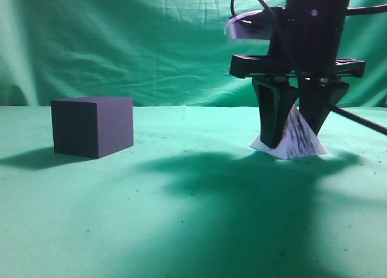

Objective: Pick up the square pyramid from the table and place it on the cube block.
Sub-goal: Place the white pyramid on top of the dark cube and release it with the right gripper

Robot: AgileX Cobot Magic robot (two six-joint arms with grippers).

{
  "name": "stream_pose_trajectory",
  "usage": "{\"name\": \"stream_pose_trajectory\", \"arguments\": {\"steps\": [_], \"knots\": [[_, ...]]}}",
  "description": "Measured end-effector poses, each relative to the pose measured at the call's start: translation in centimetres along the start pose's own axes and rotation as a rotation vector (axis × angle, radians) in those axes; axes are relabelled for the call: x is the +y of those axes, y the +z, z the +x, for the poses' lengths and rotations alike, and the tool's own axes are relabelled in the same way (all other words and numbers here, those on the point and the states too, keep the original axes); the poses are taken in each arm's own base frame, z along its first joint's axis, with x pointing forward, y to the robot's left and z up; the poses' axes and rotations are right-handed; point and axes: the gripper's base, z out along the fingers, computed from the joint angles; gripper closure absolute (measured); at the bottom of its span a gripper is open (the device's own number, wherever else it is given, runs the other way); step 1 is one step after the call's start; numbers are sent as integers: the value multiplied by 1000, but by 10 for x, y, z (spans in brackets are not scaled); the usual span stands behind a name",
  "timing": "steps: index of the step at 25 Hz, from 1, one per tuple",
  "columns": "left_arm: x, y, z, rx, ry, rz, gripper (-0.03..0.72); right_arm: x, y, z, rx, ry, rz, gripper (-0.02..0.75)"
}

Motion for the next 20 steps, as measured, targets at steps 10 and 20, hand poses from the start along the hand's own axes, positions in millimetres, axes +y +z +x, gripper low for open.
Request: {"name": "stream_pose_trajectory", "arguments": {"steps": [10,20], "knots": [[0,0,0,0,0,0,688,-4,-23,-17,-12,-35,44,382],[0,0,0,0,0,0,688,23,-111,-60,-127,-170,4,382]]}}
